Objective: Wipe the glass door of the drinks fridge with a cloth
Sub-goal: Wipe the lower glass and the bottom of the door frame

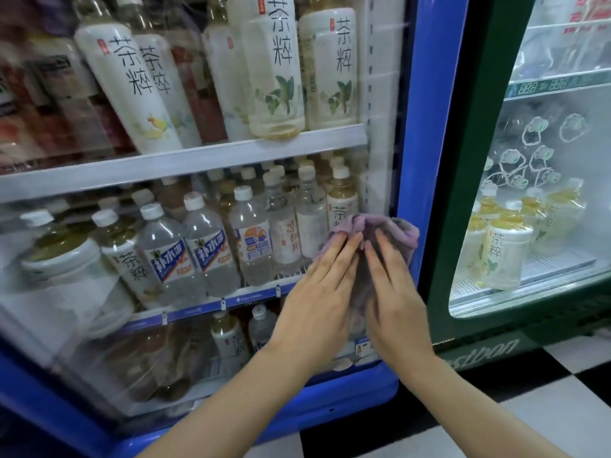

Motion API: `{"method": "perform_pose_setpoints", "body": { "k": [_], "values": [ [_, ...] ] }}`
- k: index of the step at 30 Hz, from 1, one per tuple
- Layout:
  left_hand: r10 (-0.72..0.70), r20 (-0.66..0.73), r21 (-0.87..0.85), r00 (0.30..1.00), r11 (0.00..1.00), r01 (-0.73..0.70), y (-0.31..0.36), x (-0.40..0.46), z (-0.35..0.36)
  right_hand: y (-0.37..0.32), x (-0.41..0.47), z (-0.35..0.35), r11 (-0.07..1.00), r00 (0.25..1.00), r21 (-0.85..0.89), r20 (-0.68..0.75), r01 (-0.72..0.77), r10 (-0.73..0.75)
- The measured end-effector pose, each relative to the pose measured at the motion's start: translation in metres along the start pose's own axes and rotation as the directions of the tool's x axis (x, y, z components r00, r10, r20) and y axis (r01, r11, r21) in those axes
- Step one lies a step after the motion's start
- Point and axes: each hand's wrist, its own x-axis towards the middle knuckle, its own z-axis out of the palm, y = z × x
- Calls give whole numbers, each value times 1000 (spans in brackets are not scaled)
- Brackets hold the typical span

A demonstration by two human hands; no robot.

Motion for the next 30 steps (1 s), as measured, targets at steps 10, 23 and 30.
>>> {"method": "perform_pose_setpoints", "body": {
  "k": [10, 23, 30],
  "values": [
    [-136, 122, 260, 983, 960, 100, -49, -108, -21, 13, 68, 41, 926, 985, -347, -30, 149, -169],
    [-240, 58, 276, 969, 937, 215, -79, -139, -22, 57, -15, 98, 590, 673, -326, 349, 739, -652],
    [-280, 41, 296, 959, 920, 256, -91, -152, -24, 39, 40, 79, 642, 758, -417, 231, 644, -610]
  ]
}}
